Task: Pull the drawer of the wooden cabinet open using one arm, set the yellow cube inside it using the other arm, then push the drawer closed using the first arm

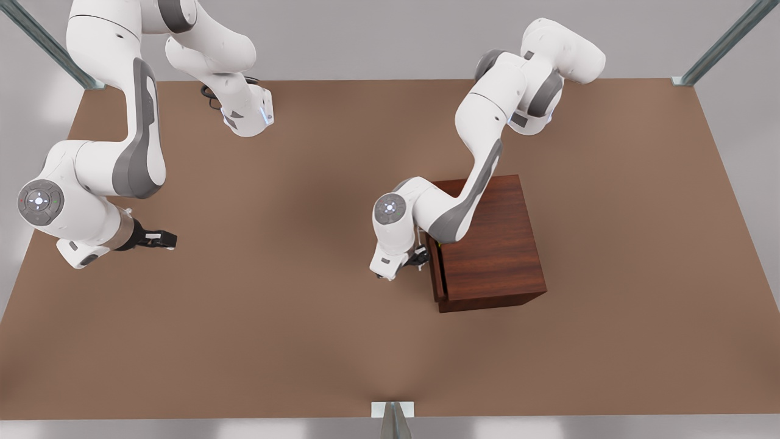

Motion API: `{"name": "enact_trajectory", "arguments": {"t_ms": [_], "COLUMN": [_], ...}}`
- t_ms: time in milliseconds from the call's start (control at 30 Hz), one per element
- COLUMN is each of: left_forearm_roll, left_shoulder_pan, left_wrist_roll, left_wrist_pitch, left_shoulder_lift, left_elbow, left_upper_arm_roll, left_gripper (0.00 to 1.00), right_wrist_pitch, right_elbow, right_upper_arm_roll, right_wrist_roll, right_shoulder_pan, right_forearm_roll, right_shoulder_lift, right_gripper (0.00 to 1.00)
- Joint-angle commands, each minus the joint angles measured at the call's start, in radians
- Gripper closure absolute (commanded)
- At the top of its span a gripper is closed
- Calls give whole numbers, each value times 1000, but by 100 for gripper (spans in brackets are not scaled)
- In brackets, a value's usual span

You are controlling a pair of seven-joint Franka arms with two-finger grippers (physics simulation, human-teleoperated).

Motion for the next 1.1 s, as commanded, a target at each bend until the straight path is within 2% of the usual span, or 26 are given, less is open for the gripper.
{"name": "enact_trajectory", "arguments": {"t_ms": [0, 533, 733, 900, 967, 1067], "left_forearm_roll": [1, -7, -174, -135, -135, -135], "left_shoulder_pan": [2, 41, 21, 18, 24, 16], "left_wrist_roll": [138, 239, 146, 227, 284, 216], "left_wrist_pitch": [-6, -26, 0, 51, 42, -15], "left_shoulder_lift": [-11, -20, -63, -85, -138, -157], "left_elbow": [-11, -12, -25, -140, -198, -184], "left_upper_arm_roll": [0, -1, -4, 6, 9, 20], "left_gripper": [0, 0, 0, 0, 0, 0], "right_wrist_pitch": [0, 0, 0, 0, 0, 0], "right_elbow": [0, 0, 0, 0, -1, -1], "right_upper_arm_roll": [0, 0, 0, 0, 0, 0], "right_wrist_roll": [-22, -22, -21, -17, -17, -16], "right_shoulder_pan": [0, 2, 2, 2, 2, 2], "right_forearm_roll": [1, 1, 1, 1, 1, 1], "right_shoulder_lift": [-1, -1, -1, 0, 0, 2], "right_gripper": [0, 0, 0, 0, 0, 0]}}
